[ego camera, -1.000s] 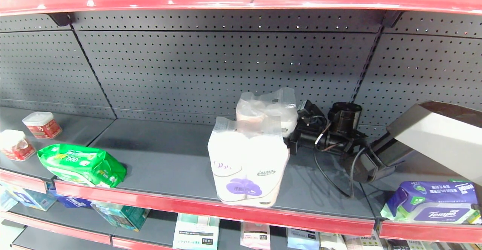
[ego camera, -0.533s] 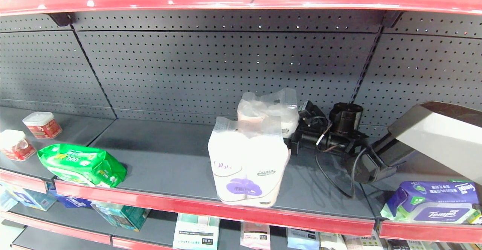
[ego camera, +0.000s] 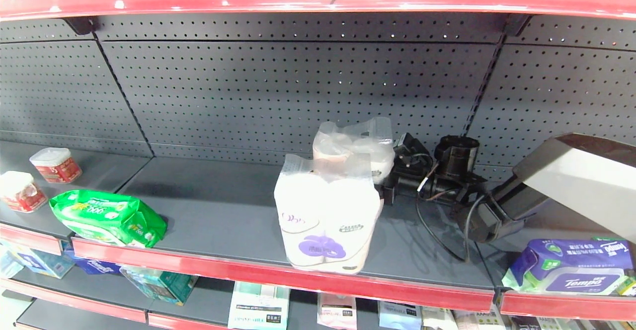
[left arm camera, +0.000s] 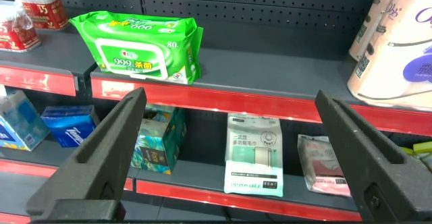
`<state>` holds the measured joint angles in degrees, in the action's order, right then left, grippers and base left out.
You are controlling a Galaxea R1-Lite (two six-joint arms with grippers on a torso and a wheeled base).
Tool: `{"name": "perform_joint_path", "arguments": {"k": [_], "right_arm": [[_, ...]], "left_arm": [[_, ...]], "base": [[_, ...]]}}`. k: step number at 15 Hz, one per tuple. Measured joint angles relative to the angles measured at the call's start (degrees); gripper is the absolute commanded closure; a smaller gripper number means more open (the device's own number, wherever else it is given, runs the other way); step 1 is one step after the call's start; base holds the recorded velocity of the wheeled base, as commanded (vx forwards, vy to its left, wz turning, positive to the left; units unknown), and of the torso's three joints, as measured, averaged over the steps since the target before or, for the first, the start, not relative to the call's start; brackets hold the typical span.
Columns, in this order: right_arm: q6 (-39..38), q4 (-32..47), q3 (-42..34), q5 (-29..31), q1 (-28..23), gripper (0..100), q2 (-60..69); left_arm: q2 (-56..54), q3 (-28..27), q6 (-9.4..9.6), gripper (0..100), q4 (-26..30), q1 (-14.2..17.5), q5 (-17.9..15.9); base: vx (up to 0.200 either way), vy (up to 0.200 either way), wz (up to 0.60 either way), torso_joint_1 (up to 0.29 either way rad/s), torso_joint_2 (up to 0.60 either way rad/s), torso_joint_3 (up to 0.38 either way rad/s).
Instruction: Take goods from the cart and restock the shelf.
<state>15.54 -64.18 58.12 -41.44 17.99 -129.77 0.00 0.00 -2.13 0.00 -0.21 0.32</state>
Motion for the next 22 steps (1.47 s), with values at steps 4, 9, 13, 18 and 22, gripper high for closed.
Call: {"name": "perform_joint_path", "arguments": {"k": [4,9,13,18,22], "right_arm": [[-0.3,0.2,-1.1,0.0,0.0,0,1.6],[-0.1,0.4,-7.9,0.0,-1.4,0,6.1],[0.2,0.3,-16.9,0.1,-4.9,0,11.7],[0.1,2.8,-27.7,1.2,-9.6,0,22.2],[-0.1,10.1,-34.3,7.0,-11.6,0,33.4]], "left_arm": [[0.0,0.0,-0.02,0,0.0,0.0,0.0],[0.0,0.0,-0.05,0,0.0,0.0,0.0],[0.0,0.0,-0.05,0,0.0,0.0,0.0],[0.0,0.0,-0.02,0,0.0,0.0,0.0],[0.0,0.0,0.00,0,0.0,0.0,0.0]], "base": [[0.000,0.000,0.00,0.000,0.00,0.000],[0.000,0.000,0.00,0.000,0.00,0.000],[0.000,0.000,0.00,0.000,0.00,0.000],[0.000,0.000,0.00,0.000,0.00,0.000],[0.000,0.000,0.00,0.000,0.00,0.000]]}}
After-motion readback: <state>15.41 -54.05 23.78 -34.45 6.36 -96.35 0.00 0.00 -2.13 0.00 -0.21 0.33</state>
